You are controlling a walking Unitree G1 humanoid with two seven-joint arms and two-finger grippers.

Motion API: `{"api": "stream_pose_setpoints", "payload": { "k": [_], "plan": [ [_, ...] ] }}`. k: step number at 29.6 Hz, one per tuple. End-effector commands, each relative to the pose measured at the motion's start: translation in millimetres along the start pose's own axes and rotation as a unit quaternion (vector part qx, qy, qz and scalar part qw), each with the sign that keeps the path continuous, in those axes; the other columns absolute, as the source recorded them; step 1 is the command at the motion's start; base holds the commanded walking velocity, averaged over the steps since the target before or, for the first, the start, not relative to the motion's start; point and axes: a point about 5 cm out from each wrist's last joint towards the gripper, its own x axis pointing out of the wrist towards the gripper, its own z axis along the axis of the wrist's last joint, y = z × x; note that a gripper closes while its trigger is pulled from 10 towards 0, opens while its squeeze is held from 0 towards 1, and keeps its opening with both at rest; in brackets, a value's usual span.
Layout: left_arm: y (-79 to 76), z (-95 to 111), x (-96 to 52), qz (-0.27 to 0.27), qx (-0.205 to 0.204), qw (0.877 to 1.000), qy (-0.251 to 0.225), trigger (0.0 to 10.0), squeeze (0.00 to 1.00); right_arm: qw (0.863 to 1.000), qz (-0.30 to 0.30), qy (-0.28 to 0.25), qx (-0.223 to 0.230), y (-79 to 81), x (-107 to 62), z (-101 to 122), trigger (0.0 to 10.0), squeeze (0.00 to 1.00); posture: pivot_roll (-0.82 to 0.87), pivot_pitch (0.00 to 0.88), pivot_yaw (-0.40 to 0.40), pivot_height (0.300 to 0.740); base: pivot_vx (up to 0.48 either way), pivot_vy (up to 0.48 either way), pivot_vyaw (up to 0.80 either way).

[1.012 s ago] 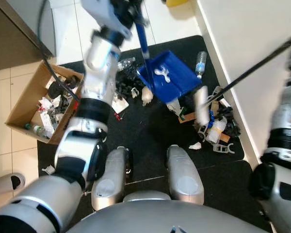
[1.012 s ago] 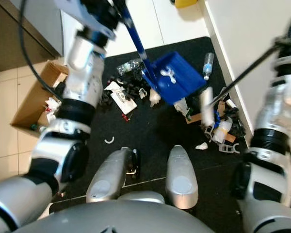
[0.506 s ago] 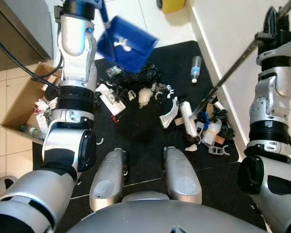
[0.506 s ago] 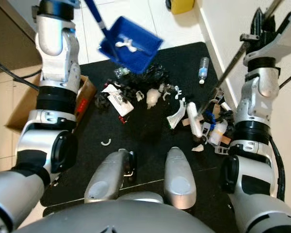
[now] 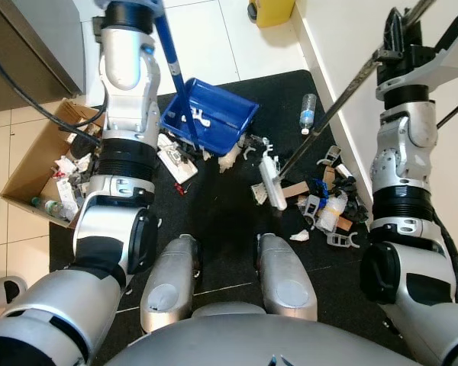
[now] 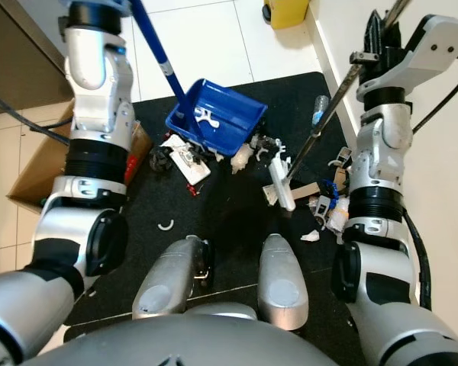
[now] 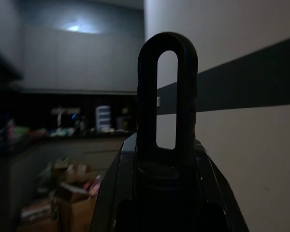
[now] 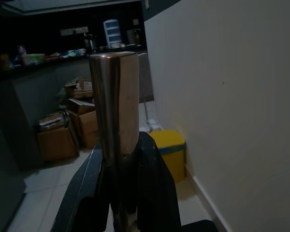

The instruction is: Sweep floor

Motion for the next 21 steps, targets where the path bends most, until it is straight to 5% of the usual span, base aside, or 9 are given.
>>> {"api": "stream_pose_setpoints", "payload": {
  "k": [1,9,18,21],
  "plan": [
    [-3.6,9.3,-2.4,-0.034,0.032,0.998,-0.035,10.0,0.00,0.999,0.010,-0.030,0.002,4.3,5.2,10.7,10.0,0.00,0.01,0.017,0.014,0.740,0.000,0.000,0.00],
    [7.1,-0.6,-11.0,-0.020,0.041,0.999,-0.008,10.0,0.00,1.000,0.008,-0.027,0.005,4.1,2.4,7.4,10.0,0.00,0.01,0.014,0.022,0.740,0.000,0.000,0.00],
    [50.6,-4.4,-8.1,0.060,0.056,0.997,0.016,10.0,0.00,1.000,0.011,-0.025,0.007,2.4,3.4,7.4,10.0,0.00,0.02,0.011,0.012,0.740,0.000,0.000,0.00],
    [53.8,-7.3,-8.5,0.064,0.053,0.996,0.032,10.0,0.00,1.000,0.016,-0.024,0.007,5.0,5.6,7.7,10.0,0.00,0.03,0.008,0.010,0.740,0.000,0.000,0.00]
  ]
}}
